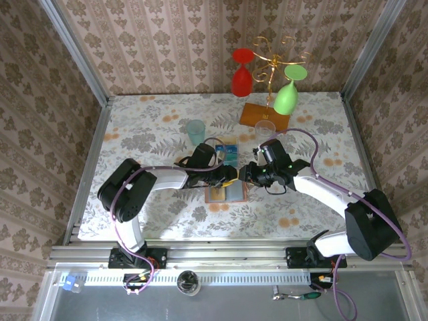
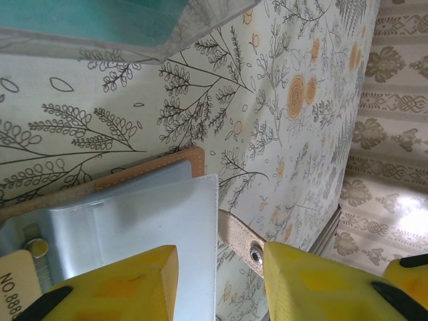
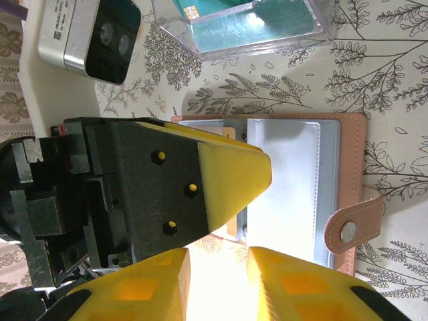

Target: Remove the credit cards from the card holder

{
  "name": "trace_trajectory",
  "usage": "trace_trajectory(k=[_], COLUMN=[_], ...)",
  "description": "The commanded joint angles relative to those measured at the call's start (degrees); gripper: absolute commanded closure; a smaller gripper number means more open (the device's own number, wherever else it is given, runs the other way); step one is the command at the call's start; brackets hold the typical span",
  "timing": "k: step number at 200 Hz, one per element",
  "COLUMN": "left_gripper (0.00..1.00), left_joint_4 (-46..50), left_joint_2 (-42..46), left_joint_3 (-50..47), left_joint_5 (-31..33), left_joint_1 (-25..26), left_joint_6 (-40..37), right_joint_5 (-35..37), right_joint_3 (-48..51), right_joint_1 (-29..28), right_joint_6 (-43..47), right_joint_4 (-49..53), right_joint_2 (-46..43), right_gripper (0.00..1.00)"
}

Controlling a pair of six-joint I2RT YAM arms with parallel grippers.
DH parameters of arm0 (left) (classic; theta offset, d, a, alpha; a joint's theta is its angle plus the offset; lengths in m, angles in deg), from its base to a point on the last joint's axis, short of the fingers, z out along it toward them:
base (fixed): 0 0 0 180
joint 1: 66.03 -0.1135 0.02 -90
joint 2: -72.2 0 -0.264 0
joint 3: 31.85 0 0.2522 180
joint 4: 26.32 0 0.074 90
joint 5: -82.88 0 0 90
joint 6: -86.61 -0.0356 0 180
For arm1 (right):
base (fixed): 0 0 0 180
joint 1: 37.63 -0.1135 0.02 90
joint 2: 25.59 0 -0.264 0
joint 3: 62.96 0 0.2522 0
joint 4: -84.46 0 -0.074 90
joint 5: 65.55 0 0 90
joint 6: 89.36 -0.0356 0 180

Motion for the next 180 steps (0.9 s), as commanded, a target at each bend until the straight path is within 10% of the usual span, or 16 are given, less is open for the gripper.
trace_trajectory(k=[1,180], left_gripper=[0.61,0.7], left_joint_4=[0.9,6.56], left_joint_2=[1.97,15.92], left_joint_3=[1.24,-14.02], left_joint_5=[-0.74,2.96], left_joint_1=[-0.46,-7.03], left_joint_6=[-1.02,-4.5], right_joint_5=[-0.68,-3.67], right_joint_3=[0.47,-6.1], right_joint_1=[0.37,-6.49], right_joint_6=[-0.81,-2.96], right_joint_4=[-0.34,-6.77], right_joint_2=[0.23,18.6], right_gripper=[0.71,0.75])
